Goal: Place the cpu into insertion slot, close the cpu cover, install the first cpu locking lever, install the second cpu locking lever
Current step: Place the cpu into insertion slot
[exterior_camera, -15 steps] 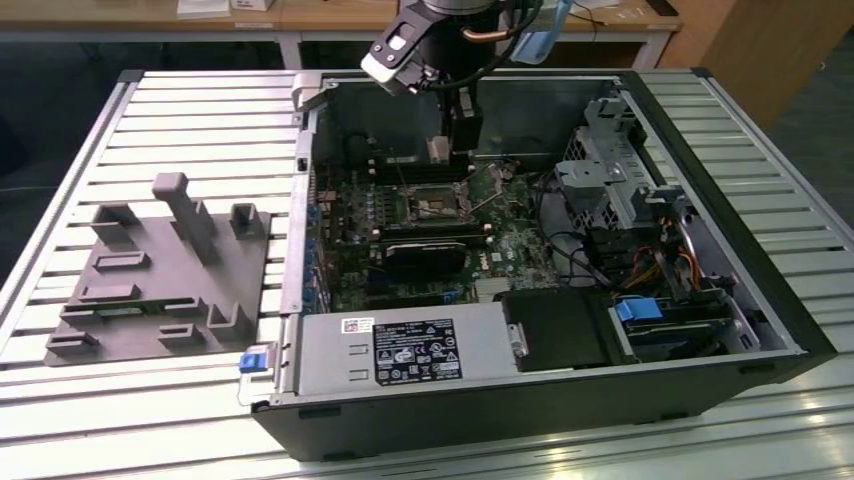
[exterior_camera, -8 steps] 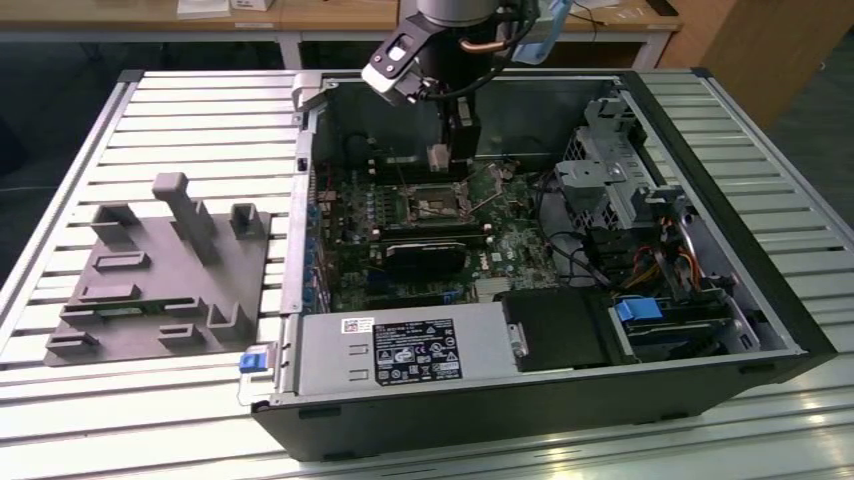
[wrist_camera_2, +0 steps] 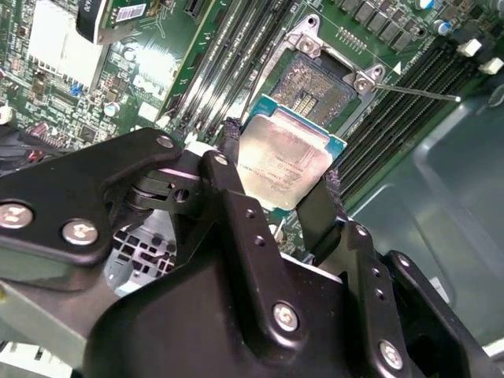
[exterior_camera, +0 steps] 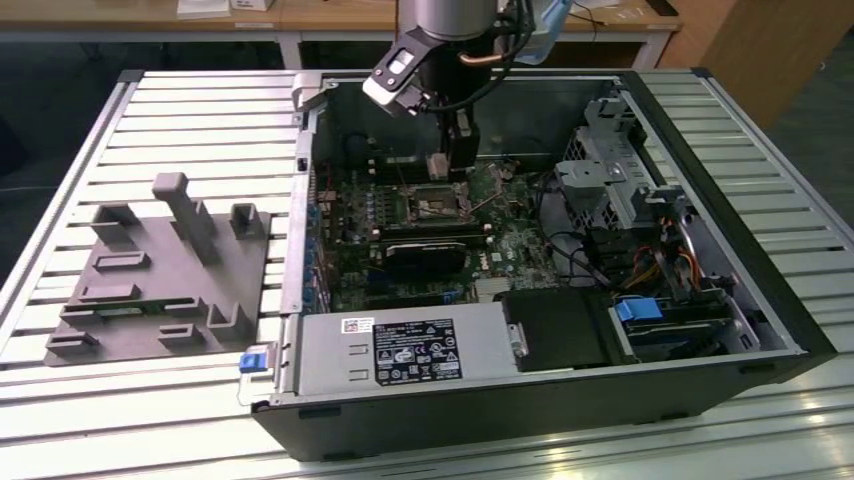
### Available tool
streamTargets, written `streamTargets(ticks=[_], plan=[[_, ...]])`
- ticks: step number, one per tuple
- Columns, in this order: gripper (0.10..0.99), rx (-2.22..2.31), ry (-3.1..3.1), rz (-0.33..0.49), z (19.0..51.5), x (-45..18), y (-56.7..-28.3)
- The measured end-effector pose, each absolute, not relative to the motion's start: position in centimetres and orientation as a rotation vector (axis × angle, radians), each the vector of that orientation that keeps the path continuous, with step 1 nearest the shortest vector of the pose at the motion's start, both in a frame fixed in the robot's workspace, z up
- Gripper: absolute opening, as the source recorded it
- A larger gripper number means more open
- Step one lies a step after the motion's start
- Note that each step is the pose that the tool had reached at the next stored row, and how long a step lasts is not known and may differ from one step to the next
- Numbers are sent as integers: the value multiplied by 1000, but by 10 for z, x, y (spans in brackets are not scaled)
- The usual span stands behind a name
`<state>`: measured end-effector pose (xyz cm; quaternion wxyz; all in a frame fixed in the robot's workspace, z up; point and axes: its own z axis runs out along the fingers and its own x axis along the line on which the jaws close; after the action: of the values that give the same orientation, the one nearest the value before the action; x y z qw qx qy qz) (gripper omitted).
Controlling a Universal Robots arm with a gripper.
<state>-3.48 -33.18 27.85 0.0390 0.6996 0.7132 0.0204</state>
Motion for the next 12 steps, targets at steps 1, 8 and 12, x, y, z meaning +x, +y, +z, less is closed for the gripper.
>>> streamTargets(ticks=[1,8,12], plan=[[541,2144,2187,63,277,-35,-332],[541,2141,2188,61,269,-35,-332],[541,2140,2187,58,262,-35,-331]])
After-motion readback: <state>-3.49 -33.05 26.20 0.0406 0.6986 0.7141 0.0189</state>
